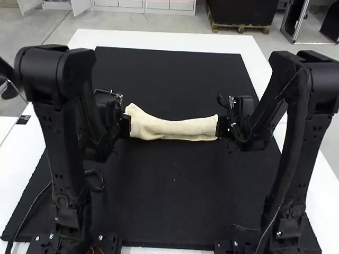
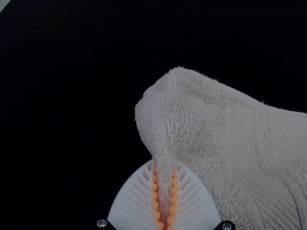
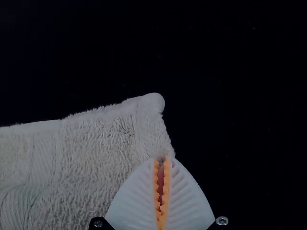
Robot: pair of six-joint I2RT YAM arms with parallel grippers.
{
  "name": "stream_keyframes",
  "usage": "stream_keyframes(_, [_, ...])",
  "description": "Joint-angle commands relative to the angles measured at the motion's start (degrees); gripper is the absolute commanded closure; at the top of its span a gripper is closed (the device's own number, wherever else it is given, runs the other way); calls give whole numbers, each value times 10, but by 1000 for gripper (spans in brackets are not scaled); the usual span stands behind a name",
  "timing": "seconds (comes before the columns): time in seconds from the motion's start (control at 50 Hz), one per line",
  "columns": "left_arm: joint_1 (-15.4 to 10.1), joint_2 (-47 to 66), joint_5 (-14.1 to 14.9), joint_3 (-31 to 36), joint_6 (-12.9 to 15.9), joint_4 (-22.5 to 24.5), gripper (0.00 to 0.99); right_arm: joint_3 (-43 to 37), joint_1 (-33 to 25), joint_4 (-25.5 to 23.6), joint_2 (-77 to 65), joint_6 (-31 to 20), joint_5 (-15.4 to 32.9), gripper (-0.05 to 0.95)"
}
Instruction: Fold the towel.
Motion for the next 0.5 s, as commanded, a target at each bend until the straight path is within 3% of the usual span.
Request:
stream_keyframes(0.0, [4,24,-2,11,0,26,966,-5,1,6,6,-4,11,918])
stream_keyframes(0.26, [3,82,-4,12,0,111,967,-6,3,12,14,-5,11,918])
stream_keyframes(0.48, [5,114,-3,33,-1,120,967,-8,3,17,21,-6,12,918])
